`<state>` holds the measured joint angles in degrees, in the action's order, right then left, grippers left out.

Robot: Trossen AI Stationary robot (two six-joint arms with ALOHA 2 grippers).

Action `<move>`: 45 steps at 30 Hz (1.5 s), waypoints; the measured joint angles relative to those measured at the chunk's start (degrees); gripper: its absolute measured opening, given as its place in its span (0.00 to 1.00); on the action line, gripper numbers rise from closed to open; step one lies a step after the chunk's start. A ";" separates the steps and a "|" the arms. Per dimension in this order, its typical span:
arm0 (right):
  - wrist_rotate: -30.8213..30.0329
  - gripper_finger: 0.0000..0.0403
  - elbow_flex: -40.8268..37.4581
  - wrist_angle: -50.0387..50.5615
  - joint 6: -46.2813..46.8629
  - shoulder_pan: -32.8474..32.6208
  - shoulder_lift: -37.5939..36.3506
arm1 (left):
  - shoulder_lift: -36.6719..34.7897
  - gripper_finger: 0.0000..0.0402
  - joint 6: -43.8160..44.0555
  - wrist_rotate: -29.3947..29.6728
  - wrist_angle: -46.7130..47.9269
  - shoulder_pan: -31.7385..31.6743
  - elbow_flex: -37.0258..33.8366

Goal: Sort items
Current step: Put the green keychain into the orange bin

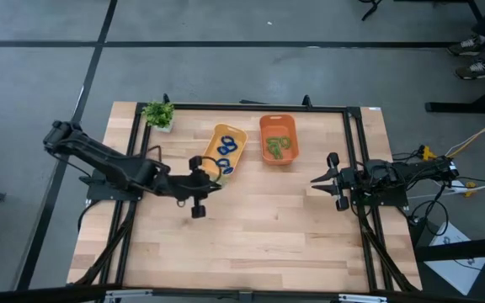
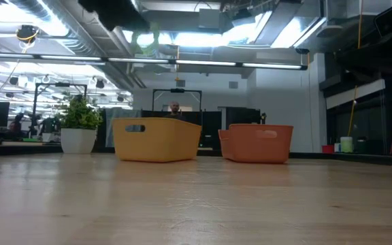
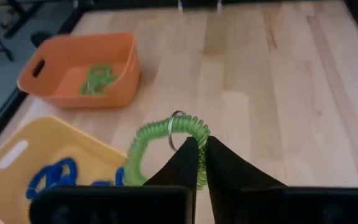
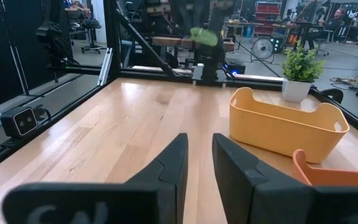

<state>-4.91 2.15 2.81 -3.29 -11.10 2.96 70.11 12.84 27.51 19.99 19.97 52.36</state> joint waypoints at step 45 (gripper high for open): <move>0.00 0.19 0.00 0.00 0.00 -0.02 0.01 | 0.89 0.03 -14.73 -16.45 -18.67 -35.87 0.04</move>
<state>-4.91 2.15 2.81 -3.29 -11.11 2.97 71.00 -1.89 11.06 1.33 -15.91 52.40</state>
